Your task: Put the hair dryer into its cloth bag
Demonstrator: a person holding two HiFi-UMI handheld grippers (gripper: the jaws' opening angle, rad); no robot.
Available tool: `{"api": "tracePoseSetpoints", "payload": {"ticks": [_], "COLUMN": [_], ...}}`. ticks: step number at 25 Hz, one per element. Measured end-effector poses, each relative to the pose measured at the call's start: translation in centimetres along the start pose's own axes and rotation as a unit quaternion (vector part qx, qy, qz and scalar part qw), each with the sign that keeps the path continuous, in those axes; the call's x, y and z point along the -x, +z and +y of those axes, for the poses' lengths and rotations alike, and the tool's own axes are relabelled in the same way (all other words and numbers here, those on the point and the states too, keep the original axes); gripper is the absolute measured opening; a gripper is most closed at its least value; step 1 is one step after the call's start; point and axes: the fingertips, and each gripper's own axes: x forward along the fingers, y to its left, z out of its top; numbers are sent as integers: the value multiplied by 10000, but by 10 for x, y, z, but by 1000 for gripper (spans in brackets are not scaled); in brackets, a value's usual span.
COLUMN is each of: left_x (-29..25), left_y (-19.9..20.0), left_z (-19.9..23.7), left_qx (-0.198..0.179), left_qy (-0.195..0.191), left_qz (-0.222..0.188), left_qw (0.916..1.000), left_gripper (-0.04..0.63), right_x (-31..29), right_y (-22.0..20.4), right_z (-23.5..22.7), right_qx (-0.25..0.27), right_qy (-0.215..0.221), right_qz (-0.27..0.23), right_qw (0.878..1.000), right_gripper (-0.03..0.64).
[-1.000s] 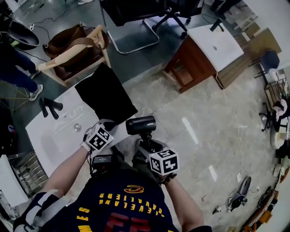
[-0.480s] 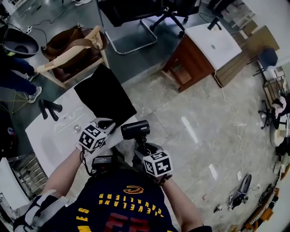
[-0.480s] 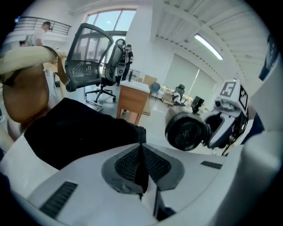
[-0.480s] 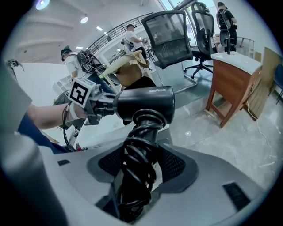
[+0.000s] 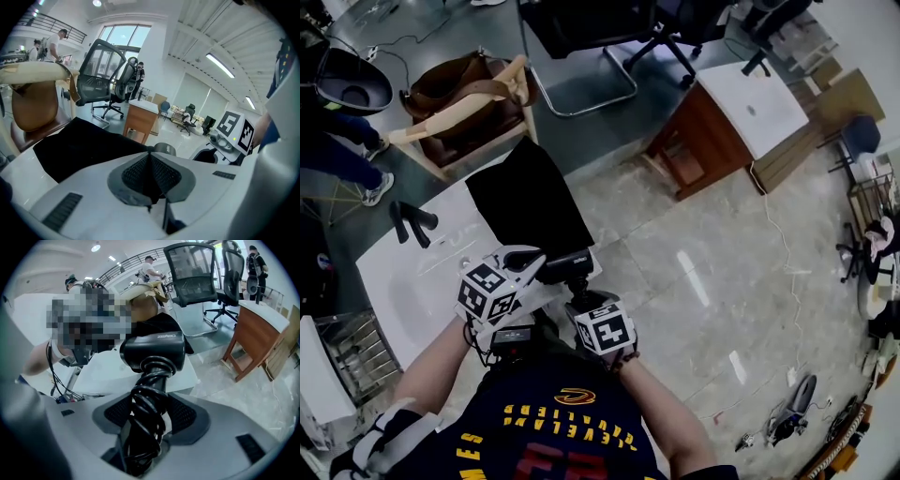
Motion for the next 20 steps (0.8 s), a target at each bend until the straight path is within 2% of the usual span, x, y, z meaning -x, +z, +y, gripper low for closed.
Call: {"api": "tracePoseSetpoints", "payload": {"ticks": [4, 9, 11, 15, 20], "left_x": [2, 3, 5, 12, 17], "left_y": [4, 2, 1, 1, 7], "left_z": [-2, -5, -6, -11, -13], "left_qx": [-48, -113, -140, -166, -96], "left_qy": [-9, -7, -6, 6, 62], "left_qz": [-45, -19, -7, -46, -225], "left_qw": [10000, 9999, 9999, 9999, 9997], "left_gripper": [17, 17, 17, 17, 17], "right_x": [-9, -20, -17, -12, -23], "right_y": [7, 13, 20, 42, 61], "right_z": [6, 9, 2, -12, -6], "right_qx": [523, 871, 800, 228, 406], "right_qy": [-155, -124, -133, 30, 181], "right_qz": [170, 329, 316, 116, 173], "right_qw": [9984, 9956, 9962, 9997, 9989], "right_gripper": [238, 238, 238, 238, 238]}}
